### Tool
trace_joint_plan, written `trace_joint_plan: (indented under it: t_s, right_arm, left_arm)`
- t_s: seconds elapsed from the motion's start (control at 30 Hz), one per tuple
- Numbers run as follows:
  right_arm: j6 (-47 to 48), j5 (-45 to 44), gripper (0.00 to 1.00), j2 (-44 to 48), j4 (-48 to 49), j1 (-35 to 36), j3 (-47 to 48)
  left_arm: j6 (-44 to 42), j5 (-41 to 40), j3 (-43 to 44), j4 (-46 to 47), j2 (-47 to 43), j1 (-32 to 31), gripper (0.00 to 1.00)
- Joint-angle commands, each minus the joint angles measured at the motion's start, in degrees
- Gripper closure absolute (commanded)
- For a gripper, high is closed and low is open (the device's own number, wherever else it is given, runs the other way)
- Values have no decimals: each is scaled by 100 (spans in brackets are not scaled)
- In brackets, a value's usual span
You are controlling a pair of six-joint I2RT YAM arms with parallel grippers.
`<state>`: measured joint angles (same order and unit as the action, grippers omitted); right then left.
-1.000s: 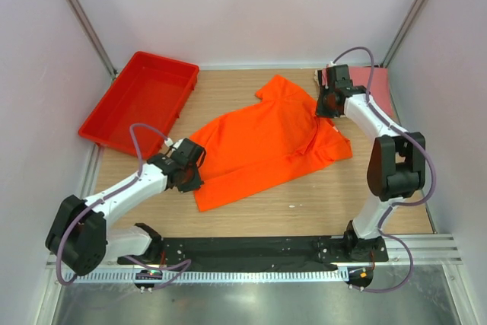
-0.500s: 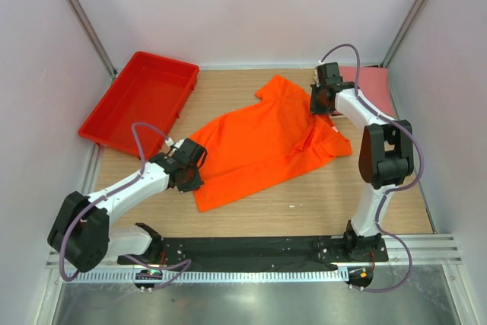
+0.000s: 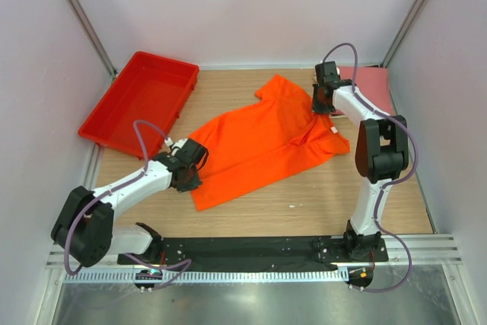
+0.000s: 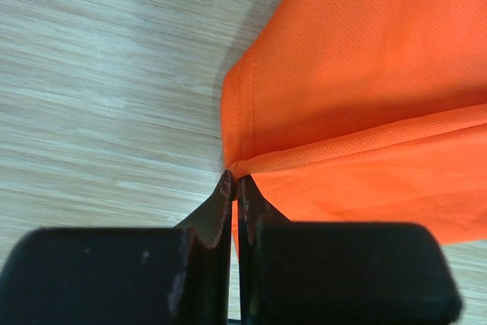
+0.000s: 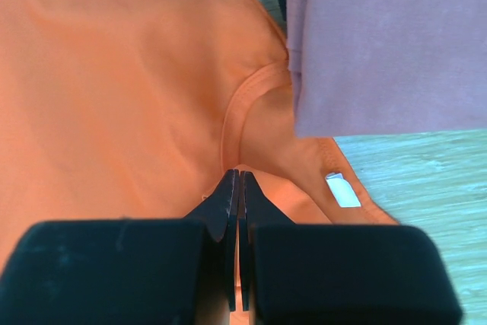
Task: Fold and stack the t-shirts
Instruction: Fold the tshirt
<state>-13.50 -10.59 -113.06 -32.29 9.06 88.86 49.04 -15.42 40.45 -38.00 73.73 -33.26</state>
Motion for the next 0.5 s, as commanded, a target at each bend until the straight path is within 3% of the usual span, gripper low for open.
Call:
trace_joint_plan:
  t_s: [0.0, 0.2, 0.27, 0.3, 0.33, 0.4, 0.47]
  right_arm:
    - [-153, -338, 99, 38, 39, 26, 281]
    - [-285, -14, 98, -6, 100, 26, 386]
    - [-320, 363, 95, -6, 179, 26, 474]
    - [-312, 547, 94, -15, 197, 26, 509]
    - [-294, 688, 91, -15, 171, 34, 649]
    - [-372, 735, 74, -15, -65, 26, 816]
    - [-776, 324, 62, 143, -461, 34, 888]
  left_arm:
    - [-17, -260, 227, -15, 150, -14, 100]
    - [-43, -321, 314, -15, 247, -14, 100]
    - [-70, -347, 419, -67, 255, -14, 93]
    - [-78, -374, 464, -93, 282, -14, 87]
    - [-96, -383, 508, -181, 291, -14, 72]
    - [-105, -444, 648, -391, 282, -6, 55]
    - [-131, -488, 754, -489, 186, -14, 47]
